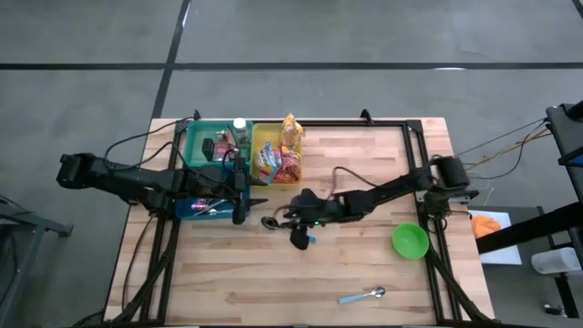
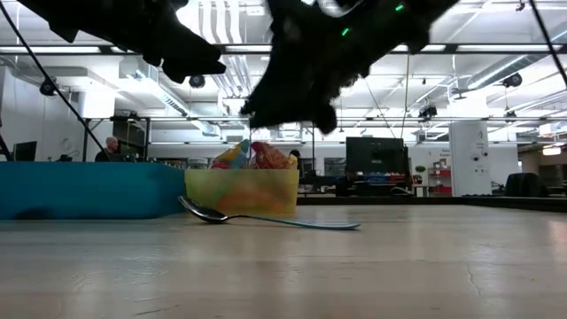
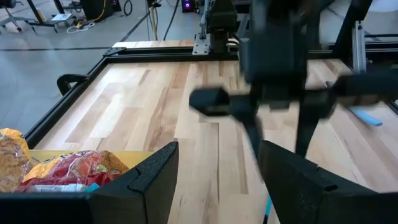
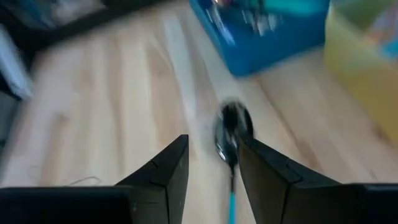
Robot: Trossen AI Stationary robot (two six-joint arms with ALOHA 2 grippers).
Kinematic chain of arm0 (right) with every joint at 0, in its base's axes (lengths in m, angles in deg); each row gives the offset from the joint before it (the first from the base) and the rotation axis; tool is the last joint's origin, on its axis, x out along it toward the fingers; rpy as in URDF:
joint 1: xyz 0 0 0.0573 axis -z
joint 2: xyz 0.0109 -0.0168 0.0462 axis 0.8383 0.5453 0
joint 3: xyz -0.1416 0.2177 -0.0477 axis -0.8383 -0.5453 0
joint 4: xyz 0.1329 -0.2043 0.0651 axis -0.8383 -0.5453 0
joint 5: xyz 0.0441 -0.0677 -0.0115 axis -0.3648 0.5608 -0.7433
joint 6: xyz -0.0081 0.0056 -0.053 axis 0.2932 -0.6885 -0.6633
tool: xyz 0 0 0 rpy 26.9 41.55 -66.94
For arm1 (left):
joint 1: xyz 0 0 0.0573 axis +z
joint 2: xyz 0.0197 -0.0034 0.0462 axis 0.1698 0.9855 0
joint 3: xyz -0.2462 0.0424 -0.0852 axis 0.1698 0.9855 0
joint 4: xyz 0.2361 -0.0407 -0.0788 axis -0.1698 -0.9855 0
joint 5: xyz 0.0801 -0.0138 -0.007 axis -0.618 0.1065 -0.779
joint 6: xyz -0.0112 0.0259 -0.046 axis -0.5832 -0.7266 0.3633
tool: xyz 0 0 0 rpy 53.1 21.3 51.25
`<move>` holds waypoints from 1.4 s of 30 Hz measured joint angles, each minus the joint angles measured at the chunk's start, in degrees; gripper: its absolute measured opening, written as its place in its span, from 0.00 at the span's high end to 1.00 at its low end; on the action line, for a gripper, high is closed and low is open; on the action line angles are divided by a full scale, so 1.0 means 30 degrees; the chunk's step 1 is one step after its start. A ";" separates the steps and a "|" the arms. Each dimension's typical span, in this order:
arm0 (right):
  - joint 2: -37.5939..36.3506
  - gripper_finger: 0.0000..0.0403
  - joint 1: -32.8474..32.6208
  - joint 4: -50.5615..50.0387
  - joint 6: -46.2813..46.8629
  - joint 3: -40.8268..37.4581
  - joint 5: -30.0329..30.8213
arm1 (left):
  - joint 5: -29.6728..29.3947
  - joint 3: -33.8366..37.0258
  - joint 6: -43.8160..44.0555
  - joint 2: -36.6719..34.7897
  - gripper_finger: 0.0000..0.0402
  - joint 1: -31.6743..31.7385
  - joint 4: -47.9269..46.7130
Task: Pick & Place Food Item
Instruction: Put the blue spoon into the blue bin
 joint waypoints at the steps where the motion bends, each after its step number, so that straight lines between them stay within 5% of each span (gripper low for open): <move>1: -0.0675 0.67 -0.0048 0.0985 -0.0214 -0.0695 0.0086 | -0.0001 0.0000 0.0000 0.0000 0.44 0.0000 -0.0003; 12: -0.8388 0.67 -0.0131 1.0814 -0.3582 -0.9995 0.0077 | -0.0003 -0.0007 0.0000 0.0000 0.44 0.0000 -0.0323; 23: -1.4618 0.67 -0.0491 1.5915 -0.4388 -1.6735 0.1074 | 0.0001 -0.0007 0.0000 0.0000 0.44 0.0007 -0.0369; 42: -1.6364 0.67 -0.0496 1.6160 -0.3950 -1.7842 0.1572 | 0.0002 -0.0007 0.0000 -0.0004 0.44 0.0015 -0.0438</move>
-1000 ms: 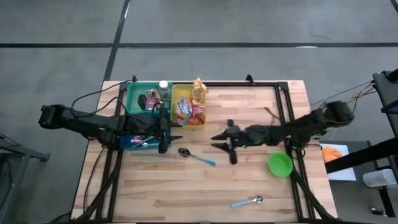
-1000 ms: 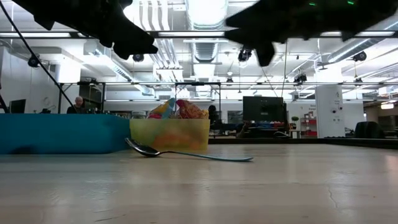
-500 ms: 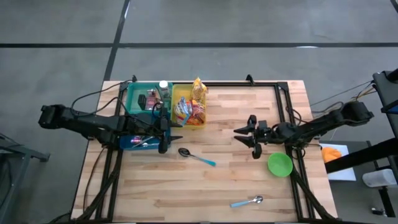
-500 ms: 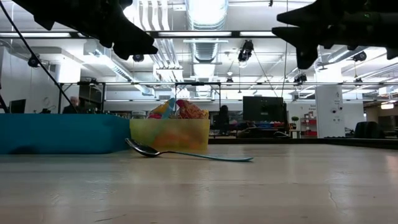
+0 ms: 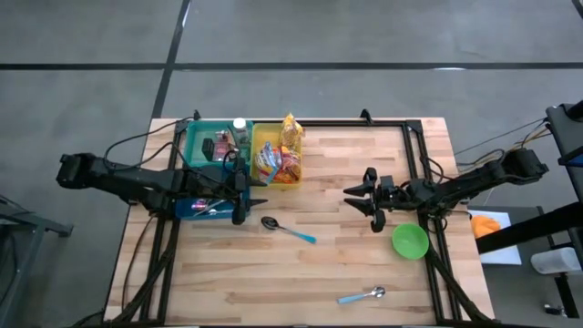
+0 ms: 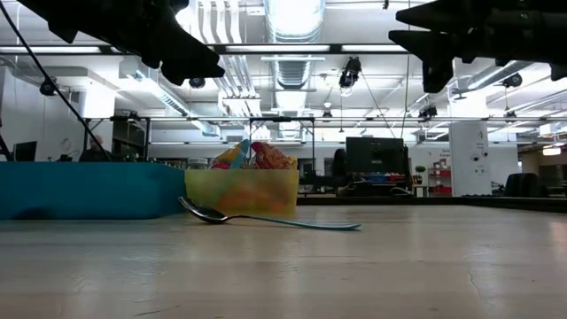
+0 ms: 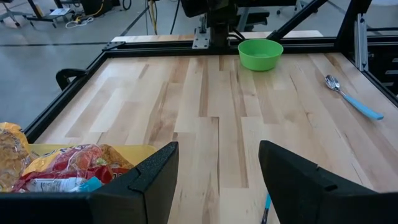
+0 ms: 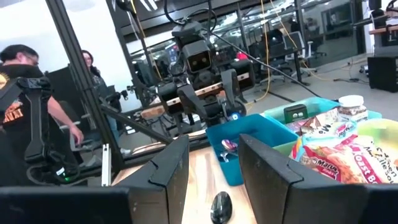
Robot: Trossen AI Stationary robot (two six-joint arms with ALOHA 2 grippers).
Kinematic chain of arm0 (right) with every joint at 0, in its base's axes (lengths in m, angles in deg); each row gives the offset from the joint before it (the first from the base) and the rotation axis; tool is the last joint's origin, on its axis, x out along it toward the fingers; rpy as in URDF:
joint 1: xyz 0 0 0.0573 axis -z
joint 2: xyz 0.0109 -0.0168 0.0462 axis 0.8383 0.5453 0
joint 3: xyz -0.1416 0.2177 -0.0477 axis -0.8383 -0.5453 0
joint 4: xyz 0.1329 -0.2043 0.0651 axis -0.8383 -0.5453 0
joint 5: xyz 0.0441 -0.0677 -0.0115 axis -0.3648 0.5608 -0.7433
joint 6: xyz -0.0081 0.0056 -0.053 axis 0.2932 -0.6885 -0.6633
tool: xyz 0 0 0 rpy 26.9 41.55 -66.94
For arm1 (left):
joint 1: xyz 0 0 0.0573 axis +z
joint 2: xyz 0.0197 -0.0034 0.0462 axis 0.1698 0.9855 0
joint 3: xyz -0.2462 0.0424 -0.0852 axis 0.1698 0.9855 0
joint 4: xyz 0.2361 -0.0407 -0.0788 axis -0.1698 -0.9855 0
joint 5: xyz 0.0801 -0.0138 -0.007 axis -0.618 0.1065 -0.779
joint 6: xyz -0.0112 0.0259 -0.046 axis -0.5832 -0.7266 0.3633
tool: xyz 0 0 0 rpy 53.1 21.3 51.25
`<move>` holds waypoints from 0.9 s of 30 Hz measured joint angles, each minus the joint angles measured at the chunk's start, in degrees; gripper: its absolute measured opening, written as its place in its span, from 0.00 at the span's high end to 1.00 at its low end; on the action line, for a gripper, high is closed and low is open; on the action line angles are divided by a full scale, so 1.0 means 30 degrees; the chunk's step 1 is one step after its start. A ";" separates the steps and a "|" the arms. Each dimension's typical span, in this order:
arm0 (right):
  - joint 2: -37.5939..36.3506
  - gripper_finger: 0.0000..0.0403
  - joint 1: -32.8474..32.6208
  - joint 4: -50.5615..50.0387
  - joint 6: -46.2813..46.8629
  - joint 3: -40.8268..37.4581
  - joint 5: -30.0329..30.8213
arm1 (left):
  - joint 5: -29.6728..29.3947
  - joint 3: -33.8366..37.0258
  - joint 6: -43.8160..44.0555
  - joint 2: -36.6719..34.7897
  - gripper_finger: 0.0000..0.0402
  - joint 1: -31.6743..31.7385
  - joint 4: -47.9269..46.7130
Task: Pick & Place Food Item
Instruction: Put the blue spoon into the blue bin
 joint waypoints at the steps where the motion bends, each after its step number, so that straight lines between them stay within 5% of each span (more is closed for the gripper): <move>1: 0.0000 0.67 0.0000 -0.0007 -0.0060 0.0020 -0.0003 | 0.0000 0.0000 0.0000 -0.0002 0.44 0.0000 0.0004; 27: 0.0000 0.67 0.0007 -0.0631 -0.0291 0.0062 -0.0029 | 0.0048 -0.0314 0.1863 0.0076 0.44 -0.0091 -0.1441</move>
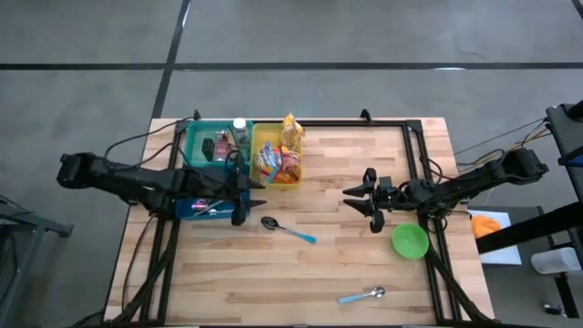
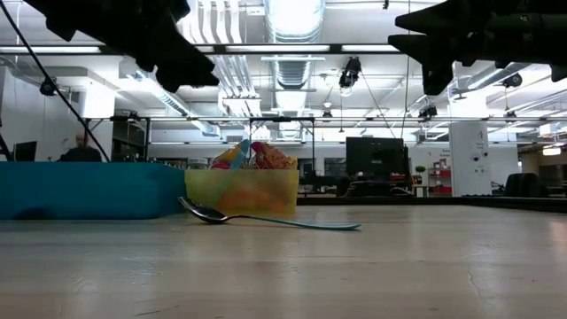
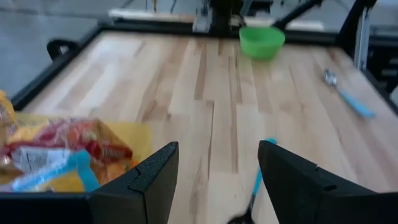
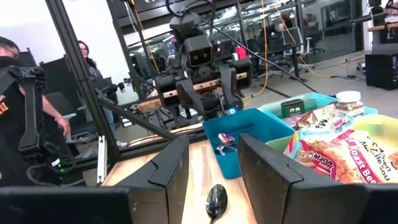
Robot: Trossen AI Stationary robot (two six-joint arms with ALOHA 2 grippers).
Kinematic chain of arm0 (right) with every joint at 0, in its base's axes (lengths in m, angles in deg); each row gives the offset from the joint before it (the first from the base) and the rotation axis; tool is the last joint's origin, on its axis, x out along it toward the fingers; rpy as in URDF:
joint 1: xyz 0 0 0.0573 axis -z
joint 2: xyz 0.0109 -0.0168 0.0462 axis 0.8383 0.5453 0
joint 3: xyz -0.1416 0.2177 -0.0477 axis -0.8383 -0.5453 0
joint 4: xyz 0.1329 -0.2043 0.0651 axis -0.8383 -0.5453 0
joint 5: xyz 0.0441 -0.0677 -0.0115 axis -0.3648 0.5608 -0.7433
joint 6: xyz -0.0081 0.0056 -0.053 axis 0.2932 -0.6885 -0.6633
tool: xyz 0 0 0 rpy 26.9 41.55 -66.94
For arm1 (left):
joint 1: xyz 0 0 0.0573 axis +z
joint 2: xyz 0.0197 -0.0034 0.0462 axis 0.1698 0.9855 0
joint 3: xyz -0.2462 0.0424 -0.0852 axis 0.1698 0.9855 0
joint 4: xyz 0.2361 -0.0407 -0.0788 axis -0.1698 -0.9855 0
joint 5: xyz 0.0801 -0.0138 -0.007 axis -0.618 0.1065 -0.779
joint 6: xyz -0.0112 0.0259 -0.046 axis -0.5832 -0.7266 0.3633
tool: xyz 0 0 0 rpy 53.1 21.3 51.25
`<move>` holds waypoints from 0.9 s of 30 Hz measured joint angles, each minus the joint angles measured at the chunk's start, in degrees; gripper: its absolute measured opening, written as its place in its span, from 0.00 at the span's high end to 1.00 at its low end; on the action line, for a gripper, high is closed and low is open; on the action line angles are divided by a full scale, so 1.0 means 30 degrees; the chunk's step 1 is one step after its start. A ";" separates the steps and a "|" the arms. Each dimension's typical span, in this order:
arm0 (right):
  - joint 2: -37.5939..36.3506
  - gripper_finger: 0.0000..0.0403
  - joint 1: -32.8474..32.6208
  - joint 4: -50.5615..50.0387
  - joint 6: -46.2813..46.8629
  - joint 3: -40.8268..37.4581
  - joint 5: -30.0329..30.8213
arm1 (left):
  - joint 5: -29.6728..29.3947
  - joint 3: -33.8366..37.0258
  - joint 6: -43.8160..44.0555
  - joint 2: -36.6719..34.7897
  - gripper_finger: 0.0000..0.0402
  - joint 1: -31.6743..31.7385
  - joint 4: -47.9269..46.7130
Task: Pick & Place Food Item
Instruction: Put the blue spoon into the blue bin
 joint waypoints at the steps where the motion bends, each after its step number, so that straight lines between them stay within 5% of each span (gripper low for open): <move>1: 0.0000 0.67 0.0000 0.0000 0.0000 0.0000 -0.0007 | 0.0018 -0.0107 0.0028 0.0115 0.44 -0.0015 -0.0420; 27: 0.0015 0.67 0.0000 -0.0087 0.0000 -0.0007 -0.0007 | 0.2857 -0.4680 0.0028 1.0781 0.44 -0.1508 -0.1411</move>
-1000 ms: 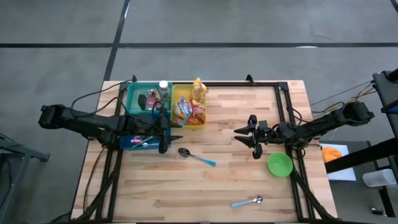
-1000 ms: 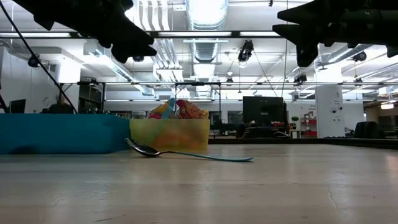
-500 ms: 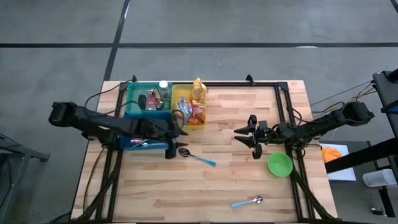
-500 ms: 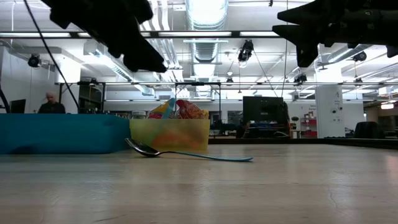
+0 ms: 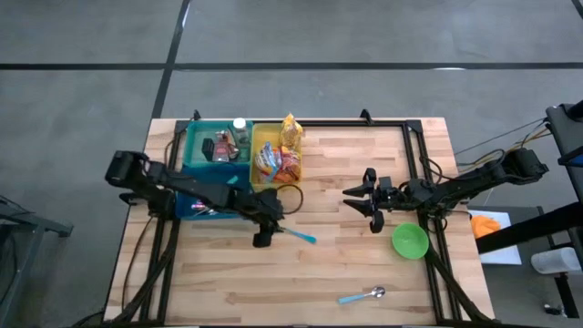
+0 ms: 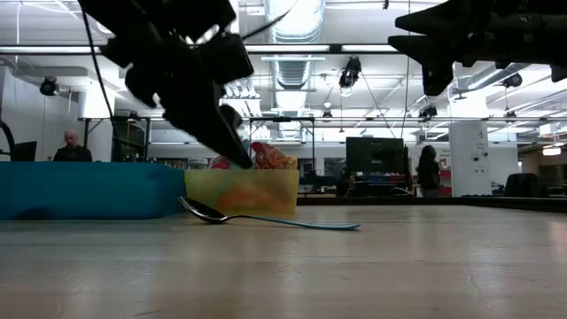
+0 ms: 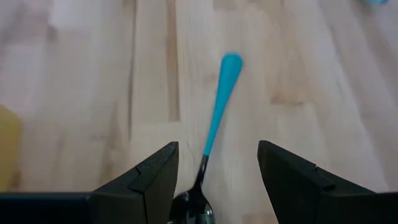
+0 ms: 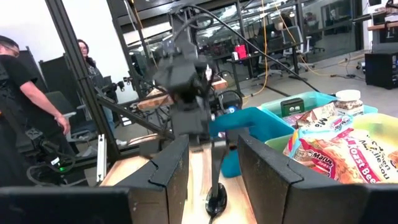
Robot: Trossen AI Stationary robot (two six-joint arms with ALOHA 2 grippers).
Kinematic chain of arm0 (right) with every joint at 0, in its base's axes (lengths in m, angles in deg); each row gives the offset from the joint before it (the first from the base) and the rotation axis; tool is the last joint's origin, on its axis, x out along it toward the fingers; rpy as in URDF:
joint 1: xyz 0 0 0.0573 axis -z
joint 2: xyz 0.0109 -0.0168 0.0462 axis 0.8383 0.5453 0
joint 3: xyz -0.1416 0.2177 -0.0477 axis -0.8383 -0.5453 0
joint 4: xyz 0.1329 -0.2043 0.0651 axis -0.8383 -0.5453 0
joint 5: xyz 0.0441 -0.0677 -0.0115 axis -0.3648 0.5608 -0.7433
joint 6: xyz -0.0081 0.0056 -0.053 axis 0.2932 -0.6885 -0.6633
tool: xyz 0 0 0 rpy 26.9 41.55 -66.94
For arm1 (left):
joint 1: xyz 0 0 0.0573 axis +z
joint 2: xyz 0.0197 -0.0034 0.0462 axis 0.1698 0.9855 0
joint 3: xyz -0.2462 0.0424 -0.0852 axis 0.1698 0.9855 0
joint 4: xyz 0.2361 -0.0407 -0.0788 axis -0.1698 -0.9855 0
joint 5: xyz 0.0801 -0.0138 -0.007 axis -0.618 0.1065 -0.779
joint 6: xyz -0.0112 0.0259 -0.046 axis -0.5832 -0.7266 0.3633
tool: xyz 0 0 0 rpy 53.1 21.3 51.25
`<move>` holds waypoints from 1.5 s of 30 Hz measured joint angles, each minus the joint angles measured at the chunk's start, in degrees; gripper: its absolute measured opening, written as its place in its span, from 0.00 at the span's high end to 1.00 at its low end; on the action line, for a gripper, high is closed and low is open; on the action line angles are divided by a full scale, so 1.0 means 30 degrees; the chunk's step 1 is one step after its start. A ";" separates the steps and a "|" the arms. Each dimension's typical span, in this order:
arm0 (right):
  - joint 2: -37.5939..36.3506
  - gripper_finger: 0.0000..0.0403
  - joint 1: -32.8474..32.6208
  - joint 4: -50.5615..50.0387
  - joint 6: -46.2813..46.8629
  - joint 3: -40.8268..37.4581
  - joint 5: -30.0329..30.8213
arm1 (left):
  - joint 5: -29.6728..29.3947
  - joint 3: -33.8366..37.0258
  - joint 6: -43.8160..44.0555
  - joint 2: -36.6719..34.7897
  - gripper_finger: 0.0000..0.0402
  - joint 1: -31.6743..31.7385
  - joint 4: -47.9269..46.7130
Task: Pick & Place Food Item
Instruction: Put the blue spoon into the blue bin
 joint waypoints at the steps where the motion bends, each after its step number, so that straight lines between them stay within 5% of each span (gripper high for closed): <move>1: 0.0000 0.67 0.0000 0.0000 0.0000 0.0000 0.0000 | 0.0090 -0.0075 0.0004 0.0417 0.44 -0.0029 -0.0012; 10: 0.0000 0.67 0.0000 0.0000 0.0000 0.0010 0.0015 | 0.0666 -0.0564 -0.0124 0.3226 0.44 -0.0186 0.0350; 26: 0.0000 0.67 0.0000 -0.0004 0.0000 0.0066 0.0015 | -0.0376 0.0430 -0.0596 0.3592 0.46 -0.0171 0.1607; 41: 0.0000 0.67 0.0000 0.0000 0.0000 0.0146 0.0015 | -0.0759 0.0565 -0.0286 0.3586 0.93 -0.0114 0.1741; 45: 0.0000 0.67 0.0000 0.0000 0.0000 0.0146 0.0015 | -0.0714 0.0587 0.0011 0.3579 0.98 0.0013 0.1859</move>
